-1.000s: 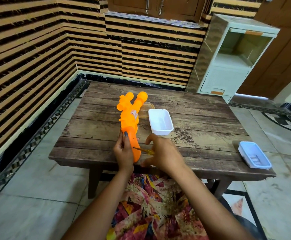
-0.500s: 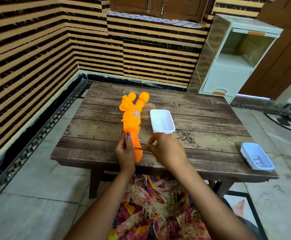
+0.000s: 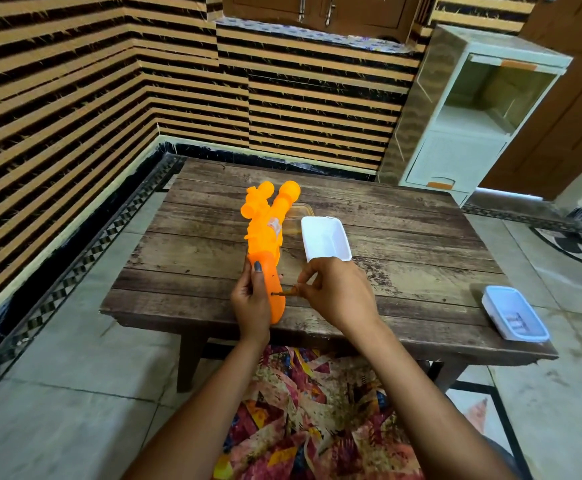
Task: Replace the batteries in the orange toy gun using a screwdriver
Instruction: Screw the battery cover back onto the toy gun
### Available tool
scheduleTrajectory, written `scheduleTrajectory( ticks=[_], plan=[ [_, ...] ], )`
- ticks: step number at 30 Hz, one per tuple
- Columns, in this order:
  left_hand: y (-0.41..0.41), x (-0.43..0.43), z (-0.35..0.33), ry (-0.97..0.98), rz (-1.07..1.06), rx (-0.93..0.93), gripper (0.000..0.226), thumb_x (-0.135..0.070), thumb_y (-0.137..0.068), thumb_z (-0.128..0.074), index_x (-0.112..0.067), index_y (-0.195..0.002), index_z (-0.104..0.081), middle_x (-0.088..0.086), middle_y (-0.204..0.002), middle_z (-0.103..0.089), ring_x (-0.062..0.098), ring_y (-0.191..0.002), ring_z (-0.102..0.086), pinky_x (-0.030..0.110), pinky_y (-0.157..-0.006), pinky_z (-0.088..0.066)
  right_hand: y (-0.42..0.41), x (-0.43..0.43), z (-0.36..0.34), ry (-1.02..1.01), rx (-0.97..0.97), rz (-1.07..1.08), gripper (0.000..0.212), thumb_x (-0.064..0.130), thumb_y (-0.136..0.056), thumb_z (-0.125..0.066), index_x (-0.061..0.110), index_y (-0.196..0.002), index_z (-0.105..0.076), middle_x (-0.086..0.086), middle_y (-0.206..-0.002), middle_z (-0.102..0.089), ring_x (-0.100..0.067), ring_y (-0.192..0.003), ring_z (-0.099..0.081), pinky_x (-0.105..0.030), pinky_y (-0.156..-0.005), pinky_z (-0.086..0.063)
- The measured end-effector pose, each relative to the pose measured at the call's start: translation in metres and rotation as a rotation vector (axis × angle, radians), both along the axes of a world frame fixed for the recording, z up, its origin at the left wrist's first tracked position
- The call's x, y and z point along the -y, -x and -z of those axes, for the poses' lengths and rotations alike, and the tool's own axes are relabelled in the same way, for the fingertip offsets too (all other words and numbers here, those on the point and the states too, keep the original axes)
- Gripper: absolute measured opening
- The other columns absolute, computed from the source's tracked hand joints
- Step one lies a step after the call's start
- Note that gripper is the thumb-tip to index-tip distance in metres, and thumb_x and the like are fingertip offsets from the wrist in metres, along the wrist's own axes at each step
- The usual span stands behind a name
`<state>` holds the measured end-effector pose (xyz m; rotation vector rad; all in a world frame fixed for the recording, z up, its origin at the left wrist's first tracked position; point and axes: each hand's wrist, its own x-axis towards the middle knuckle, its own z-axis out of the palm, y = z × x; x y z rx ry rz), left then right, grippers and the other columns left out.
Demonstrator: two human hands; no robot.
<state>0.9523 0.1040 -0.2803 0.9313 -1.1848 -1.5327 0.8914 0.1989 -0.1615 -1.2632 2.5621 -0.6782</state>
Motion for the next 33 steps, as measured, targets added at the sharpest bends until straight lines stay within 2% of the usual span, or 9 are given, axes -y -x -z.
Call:
scheduleTrajectory(
  ticks=[6,8,10,14,18,22,25,28,33],
  plan=[
    [-0.001,-0.003,-0.001,0.001,0.029,-0.012,0.050,-0.038,-0.091,-0.050,0.001,-0.122,-0.055,0.018,-0.083,-0.066,0.023,-0.073,-0.064,0.042,-0.070,-0.051,0.001,0.001,-0.006,-0.100,0.059,-0.076,0.027,0.031,-0.089,-0.059,0.019,-0.113,-0.056,-0.010,-0.099,-0.067,-0.028,-0.091,-0.061,-0.030,-0.068,-0.044],
    [0.001,-0.002,0.000,-0.013,0.023,-0.014,0.039,-0.024,-0.097,-0.046,0.003,-0.123,-0.054,0.017,-0.085,-0.067,0.016,-0.071,-0.067,0.040,-0.071,-0.053,0.003,0.001,-0.008,-0.150,0.134,-0.134,0.041,0.026,-0.082,-0.069,0.017,-0.117,-0.051,-0.008,-0.103,-0.063,-0.026,-0.093,-0.059,-0.033,-0.072,-0.045],
    [0.001,-0.002,-0.001,-0.006,0.025,-0.010,0.046,-0.032,-0.093,-0.048,0.000,-0.126,-0.052,0.019,-0.089,-0.068,0.023,-0.079,-0.068,0.042,-0.075,-0.053,0.003,0.000,-0.006,-0.141,0.130,-0.143,0.048,0.016,-0.071,-0.078,0.018,-0.112,-0.052,-0.005,-0.099,-0.061,-0.025,-0.091,-0.059,-0.033,-0.072,-0.046],
    [-0.001,-0.002,-0.003,-0.003,0.004,-0.014,0.058,-0.044,-0.087,-0.051,0.000,-0.124,-0.054,0.026,-0.104,-0.066,0.044,-0.095,-0.062,0.053,-0.082,-0.051,0.001,-0.002,0.000,0.021,0.093,-0.033,0.034,0.013,-0.068,-0.079,0.016,-0.097,-0.062,-0.007,-0.085,-0.069,-0.025,-0.082,-0.063,-0.031,-0.068,-0.048],
    [-0.001,-0.003,-0.004,-0.012,0.007,0.012,0.055,-0.040,-0.090,-0.049,0.002,-0.125,-0.053,0.028,-0.106,-0.065,0.035,-0.090,-0.065,0.047,-0.082,-0.053,0.001,0.000,0.001,0.013,0.100,0.000,0.025,0.028,-0.077,-0.073,0.016,-0.097,-0.064,-0.010,-0.081,-0.069,-0.025,-0.078,-0.063,-0.033,-0.068,-0.049],
    [-0.001,-0.003,-0.003,-0.018,0.015,-0.007,0.044,-0.031,-0.094,-0.048,0.003,-0.122,-0.054,0.025,-0.099,-0.067,0.033,-0.084,-0.065,0.043,-0.077,-0.052,0.001,0.002,0.001,-0.049,0.100,-0.022,0.011,0.024,-0.088,-0.060,0.015,-0.093,-0.064,-0.012,-0.081,-0.069,-0.031,-0.076,-0.065,-0.037,-0.068,-0.054],
    [-0.001,-0.004,-0.005,-0.029,-0.003,-0.009,0.063,-0.049,-0.082,-0.050,-0.002,-0.123,-0.056,0.025,-0.098,-0.067,0.037,-0.086,-0.064,0.048,-0.077,-0.051,0.002,0.001,0.002,-0.095,0.105,-0.052,0.018,0.028,-0.087,-0.061,0.014,-0.097,-0.062,-0.010,-0.084,-0.068,-0.029,-0.080,-0.063,-0.038,-0.073,-0.054],
    [-0.002,-0.005,-0.004,-0.024,-0.014,-0.014,0.071,-0.057,-0.077,-0.050,-0.003,-0.123,-0.056,0.023,-0.098,-0.068,0.041,-0.088,-0.064,0.054,-0.079,-0.051,0.002,-0.002,0.000,-0.121,0.136,-0.091,0.048,0.025,-0.067,-0.081,0.019,-0.107,-0.057,-0.001,-0.087,-0.055,-0.021,-0.083,-0.056,-0.033,-0.072,-0.048],
    [-0.001,-0.004,-0.005,-0.025,-0.004,-0.024,0.067,-0.051,-0.081,-0.050,0.000,-0.125,-0.053,0.028,-0.097,-0.066,0.033,-0.083,-0.065,0.050,-0.077,-0.052,0.002,-0.003,0.003,-0.015,0.032,-0.021,0.028,0.023,-0.072,-0.077,0.023,-0.097,-0.063,-0.002,-0.084,-0.070,-0.022,-0.083,-0.063,-0.029,-0.065,-0.044]
  ],
)
